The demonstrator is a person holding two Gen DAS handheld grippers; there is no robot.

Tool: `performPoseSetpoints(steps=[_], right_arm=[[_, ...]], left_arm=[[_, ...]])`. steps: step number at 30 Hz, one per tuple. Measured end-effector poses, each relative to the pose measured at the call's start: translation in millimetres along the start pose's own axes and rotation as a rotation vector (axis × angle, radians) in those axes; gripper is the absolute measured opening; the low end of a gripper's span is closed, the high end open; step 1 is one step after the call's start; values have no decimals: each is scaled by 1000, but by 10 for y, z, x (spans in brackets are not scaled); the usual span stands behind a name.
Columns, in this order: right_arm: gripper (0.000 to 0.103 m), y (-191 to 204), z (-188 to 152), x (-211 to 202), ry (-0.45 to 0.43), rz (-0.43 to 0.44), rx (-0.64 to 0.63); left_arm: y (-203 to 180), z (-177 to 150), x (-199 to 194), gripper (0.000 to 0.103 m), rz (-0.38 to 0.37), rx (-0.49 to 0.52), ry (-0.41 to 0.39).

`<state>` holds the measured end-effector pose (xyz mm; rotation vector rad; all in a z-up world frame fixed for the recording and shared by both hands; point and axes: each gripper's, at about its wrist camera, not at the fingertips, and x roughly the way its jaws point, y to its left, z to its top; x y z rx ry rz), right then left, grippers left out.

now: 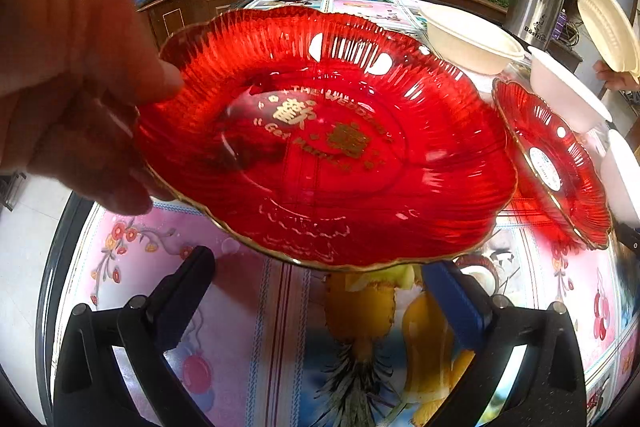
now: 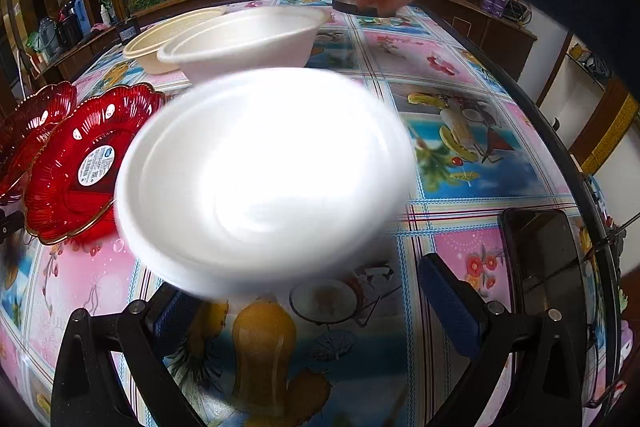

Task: Organize plates and bowls

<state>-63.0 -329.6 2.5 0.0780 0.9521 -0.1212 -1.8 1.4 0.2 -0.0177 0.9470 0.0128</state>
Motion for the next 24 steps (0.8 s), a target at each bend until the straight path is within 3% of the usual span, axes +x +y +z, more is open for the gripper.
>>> performPoseSetpoints(steps=[24], right_arm=[[102, 5, -10, -17, -1, 0, 0]], left_arm=[[6, 0, 3, 103, 0, 0, 0]])
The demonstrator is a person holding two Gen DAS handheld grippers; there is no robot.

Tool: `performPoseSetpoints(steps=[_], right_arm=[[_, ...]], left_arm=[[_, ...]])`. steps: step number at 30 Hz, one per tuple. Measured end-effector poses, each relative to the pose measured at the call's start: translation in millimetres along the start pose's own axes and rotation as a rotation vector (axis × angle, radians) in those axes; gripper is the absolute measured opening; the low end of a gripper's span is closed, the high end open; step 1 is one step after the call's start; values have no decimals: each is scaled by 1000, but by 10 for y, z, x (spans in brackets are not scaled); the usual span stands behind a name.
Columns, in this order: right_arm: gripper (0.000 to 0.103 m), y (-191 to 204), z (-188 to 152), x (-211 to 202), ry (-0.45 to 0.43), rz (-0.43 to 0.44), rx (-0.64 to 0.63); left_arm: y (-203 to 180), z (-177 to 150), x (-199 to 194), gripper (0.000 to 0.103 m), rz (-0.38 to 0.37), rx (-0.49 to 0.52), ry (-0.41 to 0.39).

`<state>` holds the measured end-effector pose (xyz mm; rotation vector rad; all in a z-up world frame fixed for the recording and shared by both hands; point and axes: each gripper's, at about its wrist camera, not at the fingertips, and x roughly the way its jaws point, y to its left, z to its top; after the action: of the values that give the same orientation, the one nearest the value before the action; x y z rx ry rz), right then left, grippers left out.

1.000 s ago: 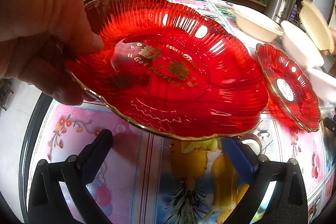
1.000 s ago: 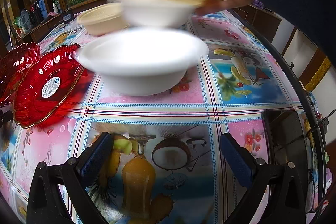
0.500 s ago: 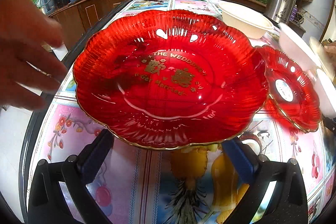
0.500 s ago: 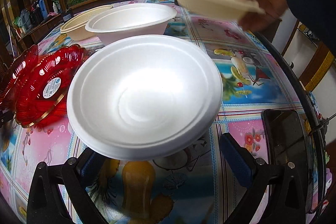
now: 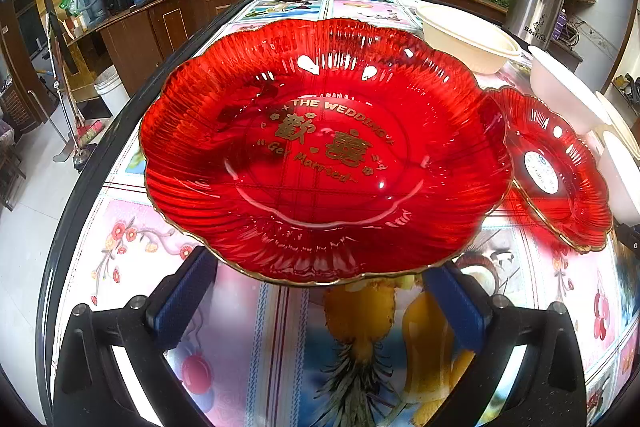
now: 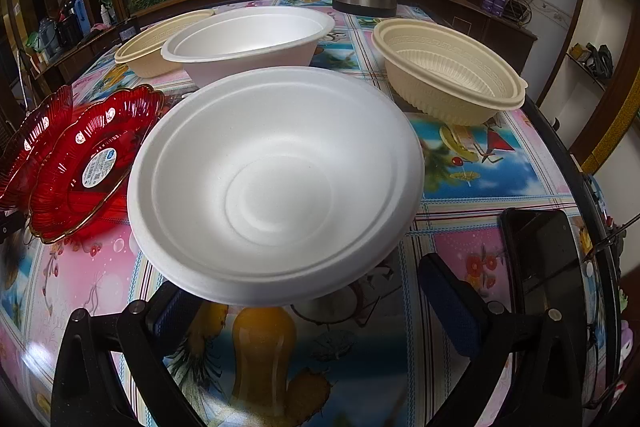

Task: Organize plates and bowls

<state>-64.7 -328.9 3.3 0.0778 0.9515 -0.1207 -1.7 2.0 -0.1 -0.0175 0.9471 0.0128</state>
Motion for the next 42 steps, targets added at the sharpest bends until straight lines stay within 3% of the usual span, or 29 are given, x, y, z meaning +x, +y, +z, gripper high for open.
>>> performPoseSetpoints(steps=[42], right_arm=[[102, -7, -6, 15, 8, 11, -11]], left_arm=[[-12, 6, -3, 103, 14, -17, 0]])
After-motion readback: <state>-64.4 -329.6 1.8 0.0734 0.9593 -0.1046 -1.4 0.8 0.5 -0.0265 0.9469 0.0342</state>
